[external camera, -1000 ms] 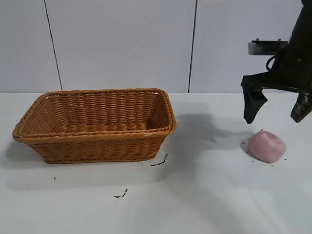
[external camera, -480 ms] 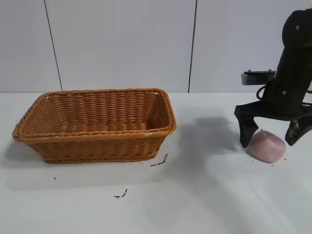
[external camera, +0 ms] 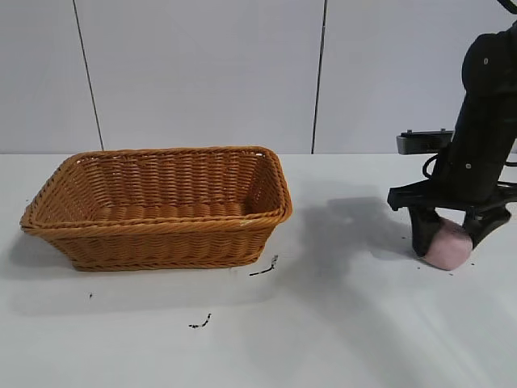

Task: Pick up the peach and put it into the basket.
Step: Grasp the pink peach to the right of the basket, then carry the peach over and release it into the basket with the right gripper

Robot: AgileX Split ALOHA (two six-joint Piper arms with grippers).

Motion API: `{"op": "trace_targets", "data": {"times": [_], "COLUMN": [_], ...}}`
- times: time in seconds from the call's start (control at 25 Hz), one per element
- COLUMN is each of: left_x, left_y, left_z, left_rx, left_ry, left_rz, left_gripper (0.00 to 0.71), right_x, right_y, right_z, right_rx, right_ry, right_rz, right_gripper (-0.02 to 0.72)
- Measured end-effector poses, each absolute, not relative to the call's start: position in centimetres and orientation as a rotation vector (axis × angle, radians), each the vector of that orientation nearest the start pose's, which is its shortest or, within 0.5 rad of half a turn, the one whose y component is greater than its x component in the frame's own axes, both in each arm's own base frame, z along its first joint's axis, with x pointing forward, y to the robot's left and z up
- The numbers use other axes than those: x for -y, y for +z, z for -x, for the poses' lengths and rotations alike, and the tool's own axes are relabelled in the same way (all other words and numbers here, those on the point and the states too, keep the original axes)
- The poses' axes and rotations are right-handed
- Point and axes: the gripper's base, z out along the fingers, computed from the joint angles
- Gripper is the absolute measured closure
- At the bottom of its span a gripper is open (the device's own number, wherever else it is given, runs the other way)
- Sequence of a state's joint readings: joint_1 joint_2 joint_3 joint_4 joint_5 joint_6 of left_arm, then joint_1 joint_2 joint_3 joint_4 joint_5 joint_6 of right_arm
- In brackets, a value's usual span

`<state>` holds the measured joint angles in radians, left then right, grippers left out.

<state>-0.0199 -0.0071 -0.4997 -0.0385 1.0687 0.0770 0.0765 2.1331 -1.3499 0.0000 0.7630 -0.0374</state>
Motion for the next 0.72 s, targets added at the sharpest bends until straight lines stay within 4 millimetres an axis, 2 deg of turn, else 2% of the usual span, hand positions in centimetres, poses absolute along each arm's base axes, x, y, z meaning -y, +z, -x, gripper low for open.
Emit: {"op": "trace_targets", "data": {"times": [0.12, 0.28, 0.56, 0.72], "left_x": [0.3, 0.3, 0.3, 0.3], "left_y": [27.7, 27.7, 27.7, 27.7], "left_z": [0.6, 0.6, 0.6, 0.6], "left_rx": [-2.042, -2.042, -2.042, -2.042], "left_ry": [-0.01, -0.01, -0.01, -0.01], "left_rz": [-0.101, -0.101, -0.101, -0.101], "left_gripper": [0.018, 0.018, 0.018, 0.018], "right_x": [-3.0, -3.0, -3.4, -5.6], "right_y": [11.5, 13.9, 23.0, 26.8], "right_z": [-39.9, -39.9, -41.8, -42.8], "right_rx": [-3.01, -2.96, -2.816, -2.715], "right_ry": [-0.007, -0.012, 0.021, 0.034], "right_rz": [0.181, 0.183, 0.159, 0.225], "right_gripper": [0.634, 0.659, 0.666, 0.666]}}
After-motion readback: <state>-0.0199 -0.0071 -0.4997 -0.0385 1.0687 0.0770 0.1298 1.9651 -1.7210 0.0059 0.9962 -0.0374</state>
